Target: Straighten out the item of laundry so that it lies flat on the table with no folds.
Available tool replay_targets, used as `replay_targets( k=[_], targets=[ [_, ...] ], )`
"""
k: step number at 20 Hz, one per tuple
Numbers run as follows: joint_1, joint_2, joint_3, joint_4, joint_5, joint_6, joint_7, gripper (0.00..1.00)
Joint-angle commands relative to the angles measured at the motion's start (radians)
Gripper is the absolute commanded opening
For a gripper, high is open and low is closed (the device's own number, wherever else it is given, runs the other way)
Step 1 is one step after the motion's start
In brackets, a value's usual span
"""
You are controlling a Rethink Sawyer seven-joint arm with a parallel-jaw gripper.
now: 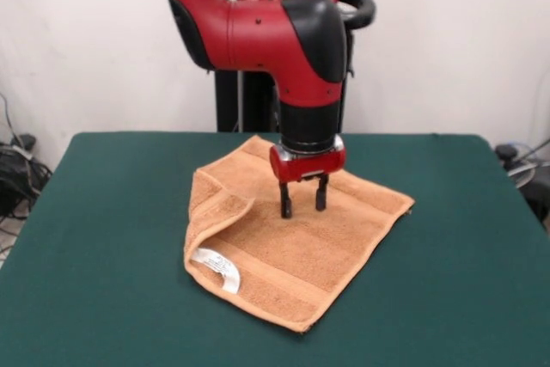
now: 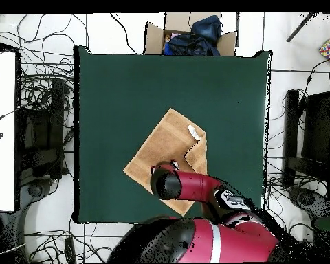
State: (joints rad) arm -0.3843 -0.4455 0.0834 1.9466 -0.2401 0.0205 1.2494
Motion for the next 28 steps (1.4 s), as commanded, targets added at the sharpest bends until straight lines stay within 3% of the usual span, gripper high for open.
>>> replay_targets(
  k=[1, 11, 28],
  targets=[
    [-0.032, -0.022, 0.034, -0.131, -0.024, 0.122, 0.069, 1.00],
    [-0.040, -0.108, 0.033, -0.087, -0.036, 0.176, 0.072, 1.00],
    [-0.026, 0.025, 0.031, -0.150, -0.062, 0.087, 0.112, 1.00]
  ],
)
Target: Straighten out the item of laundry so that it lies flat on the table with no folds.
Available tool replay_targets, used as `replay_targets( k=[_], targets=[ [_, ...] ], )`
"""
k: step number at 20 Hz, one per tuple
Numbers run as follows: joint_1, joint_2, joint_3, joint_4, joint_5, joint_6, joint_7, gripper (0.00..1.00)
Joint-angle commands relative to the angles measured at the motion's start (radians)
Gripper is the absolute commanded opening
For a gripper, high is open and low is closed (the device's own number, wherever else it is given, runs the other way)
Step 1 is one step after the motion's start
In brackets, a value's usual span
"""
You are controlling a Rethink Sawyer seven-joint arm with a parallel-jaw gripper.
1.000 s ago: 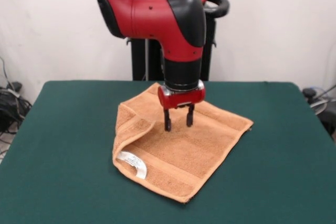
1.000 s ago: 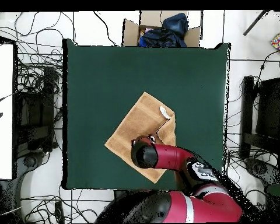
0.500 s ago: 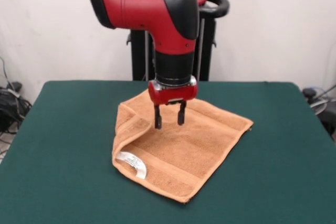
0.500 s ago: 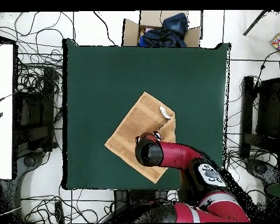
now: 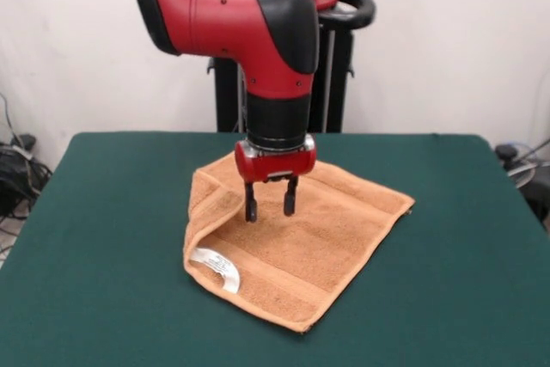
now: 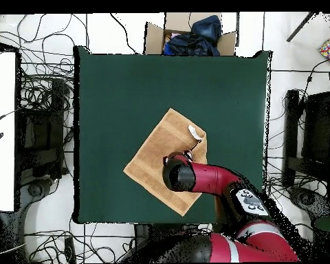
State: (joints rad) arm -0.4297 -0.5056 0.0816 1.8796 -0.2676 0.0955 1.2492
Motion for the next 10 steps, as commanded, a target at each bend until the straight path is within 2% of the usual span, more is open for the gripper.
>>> replay_targets(
  k=[1, 10],
  targets=[
    [0.020, 0.079, 0.032, -0.081, -0.033, 0.015, 0.113, 1.00],
    [0.031, 0.064, 0.012, -0.074, -0.036, 0.017, 0.117, 1.00]
  ],
)
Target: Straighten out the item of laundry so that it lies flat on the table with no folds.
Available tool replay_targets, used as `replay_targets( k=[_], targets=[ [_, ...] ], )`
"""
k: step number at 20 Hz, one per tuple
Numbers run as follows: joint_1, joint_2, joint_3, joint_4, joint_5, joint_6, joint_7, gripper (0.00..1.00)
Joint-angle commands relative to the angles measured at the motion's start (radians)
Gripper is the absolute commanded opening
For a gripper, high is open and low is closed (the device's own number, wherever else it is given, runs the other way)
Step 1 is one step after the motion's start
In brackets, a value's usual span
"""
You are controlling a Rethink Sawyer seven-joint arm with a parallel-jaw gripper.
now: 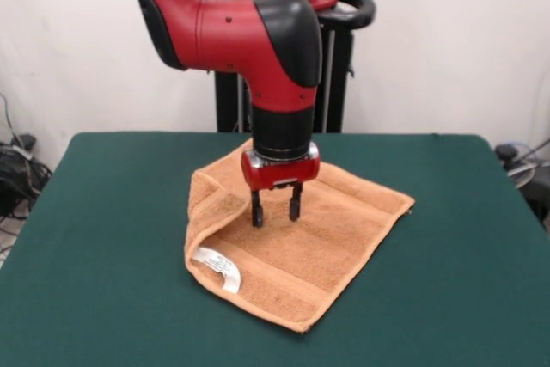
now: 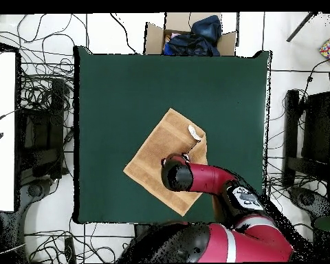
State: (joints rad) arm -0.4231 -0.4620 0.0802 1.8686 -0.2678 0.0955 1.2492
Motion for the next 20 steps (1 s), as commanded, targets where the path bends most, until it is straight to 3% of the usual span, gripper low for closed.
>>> replay_targets(
  k=[1, 7, 17, 20],
  targets=[
    [0.020, 0.024, 0.015, -0.063, -0.038, 0.013, 0.116, 1.00],
    [-0.010, 0.023, 0.029, -0.073, -0.052, 0.030, 0.094, 1.00],
    [-0.100, -0.047, 0.086, -0.146, -0.082, 0.193, -0.015, 1.00],
    [-0.110, -0.046, 0.091, -0.143, -0.098, 0.188, -0.011, 1.00]
  ],
)
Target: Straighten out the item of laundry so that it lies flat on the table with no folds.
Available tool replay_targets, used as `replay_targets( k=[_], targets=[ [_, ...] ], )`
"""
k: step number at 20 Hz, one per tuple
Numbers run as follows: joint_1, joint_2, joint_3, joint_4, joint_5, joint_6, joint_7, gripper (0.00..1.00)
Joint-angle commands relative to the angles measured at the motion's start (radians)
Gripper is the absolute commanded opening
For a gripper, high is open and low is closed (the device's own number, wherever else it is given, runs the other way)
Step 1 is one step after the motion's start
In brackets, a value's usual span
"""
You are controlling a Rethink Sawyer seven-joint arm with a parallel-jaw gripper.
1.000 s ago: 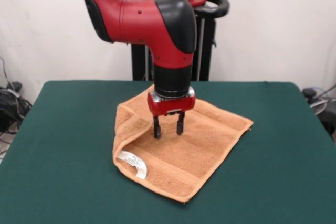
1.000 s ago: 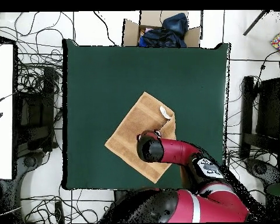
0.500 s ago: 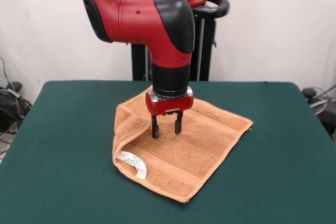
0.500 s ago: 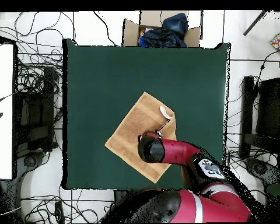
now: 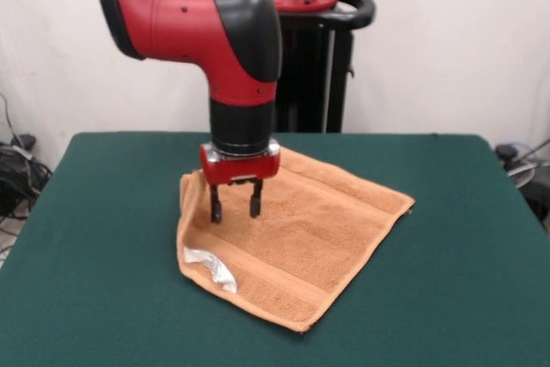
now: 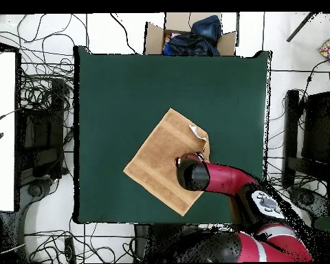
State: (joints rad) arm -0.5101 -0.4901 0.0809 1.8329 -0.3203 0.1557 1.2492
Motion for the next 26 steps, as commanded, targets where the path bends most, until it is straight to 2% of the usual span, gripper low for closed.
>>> replay_targets(
  k=[1, 19, 26],
  targets=[
    [-0.023, -0.015, 0.091, -0.111, -0.050, 0.125, -0.008, 1.00],
    [-0.021, 0.008, 0.115, -0.120, -0.088, 0.106, 0.023, 1.00],
    [-0.003, -0.002, 0.158, -0.059, -0.057, 0.059, 0.083, 1.00]
  ],
)
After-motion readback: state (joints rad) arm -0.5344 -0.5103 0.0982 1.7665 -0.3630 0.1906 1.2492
